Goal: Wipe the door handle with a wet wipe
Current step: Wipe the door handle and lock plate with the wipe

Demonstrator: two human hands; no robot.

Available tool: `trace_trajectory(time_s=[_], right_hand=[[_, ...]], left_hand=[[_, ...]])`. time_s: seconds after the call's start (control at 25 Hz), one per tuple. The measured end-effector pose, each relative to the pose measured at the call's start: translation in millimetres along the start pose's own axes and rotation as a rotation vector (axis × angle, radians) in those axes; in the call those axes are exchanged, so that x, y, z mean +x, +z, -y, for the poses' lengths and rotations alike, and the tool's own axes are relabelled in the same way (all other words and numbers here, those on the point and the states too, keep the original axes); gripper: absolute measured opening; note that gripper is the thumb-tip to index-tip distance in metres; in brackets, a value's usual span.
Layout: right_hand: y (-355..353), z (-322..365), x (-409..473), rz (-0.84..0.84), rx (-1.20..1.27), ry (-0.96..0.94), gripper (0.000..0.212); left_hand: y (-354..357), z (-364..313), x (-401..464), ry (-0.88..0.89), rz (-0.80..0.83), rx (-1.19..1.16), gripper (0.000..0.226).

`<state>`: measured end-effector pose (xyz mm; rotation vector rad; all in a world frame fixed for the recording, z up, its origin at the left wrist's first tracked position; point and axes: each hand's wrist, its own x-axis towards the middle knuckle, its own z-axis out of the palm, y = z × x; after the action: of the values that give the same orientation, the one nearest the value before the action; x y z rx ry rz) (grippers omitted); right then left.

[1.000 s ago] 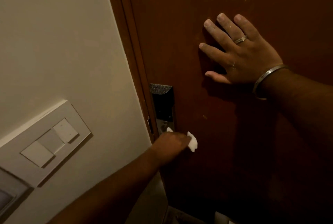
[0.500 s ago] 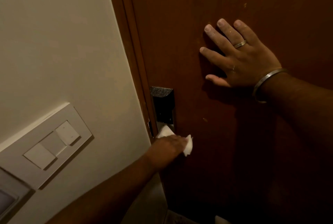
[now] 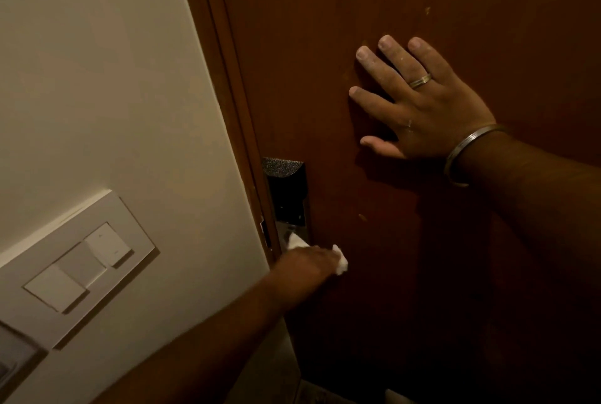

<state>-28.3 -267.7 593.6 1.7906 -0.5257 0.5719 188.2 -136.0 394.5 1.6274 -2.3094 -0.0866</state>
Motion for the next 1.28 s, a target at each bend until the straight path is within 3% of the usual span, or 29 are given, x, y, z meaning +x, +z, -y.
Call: trace_trajectory(time_s=[0.12, 0.24, 0.4, 0.52, 0.64, 0.84, 1.0, 1.12, 1.24, 1.28], right_hand=[[0.1, 1.9, 0.3, -0.002, -0.003, 0.004, 0.073], [-1.5, 1.4, 0.5, 0.017, 0.014, -0.002, 0.072], [-3.4, 1.4, -0.1, 0.055, -0.018, -0.006, 0.074], [-4.6, 1.5, 1.0, 0.061, -0.008, -0.006, 0.074], [-3.3, 0.4, -1.1, 0.026, -0.005, 0.002, 0.073], [-2.6, 0.7, 0.7, 0.034, -0.001, -0.002, 0.073], [-1.9, 1.6, -1.1, 0.034, -0.007, 0.000, 0.074], [-1.8, 1.5, 0.0, 0.026, 0.002, 0.007, 0.074], [-1.9, 1.3, -0.3, 0.006, -0.007, 0.010, 0.073], [-1.7, 1.5, -0.7, 0.003, -0.005, 0.010, 0.073]], left_hand=[[18.2, 0.1, -3.2, 0.087, -0.028, -0.033, 0.039], [-14.4, 46.7, -15.7, 0.124, -0.052, 0.092, 0.024], [-33.2, 63.5, 7.1, 0.241, 0.139, 0.283, 0.019], [0.3, 7.5, 22.8, 0.084, 0.138, 0.186, 0.023], [13.5, 3.7, -0.3, 0.053, -0.006, 0.022, 0.027], [-24.0, 82.8, -18.6, 0.084, -0.034, 0.310, 0.044], [-2.3, 42.4, -13.7, -0.020, -0.031, 0.268, 0.037], [18.4, 9.6, -14.0, -0.130, -0.090, 0.244, 0.045], [23.1, 1.5, -16.5, 0.099, -0.134, 0.192, 0.058], [12.5, 13.1, -17.6, 0.102, -0.106, 0.134, 0.056]])
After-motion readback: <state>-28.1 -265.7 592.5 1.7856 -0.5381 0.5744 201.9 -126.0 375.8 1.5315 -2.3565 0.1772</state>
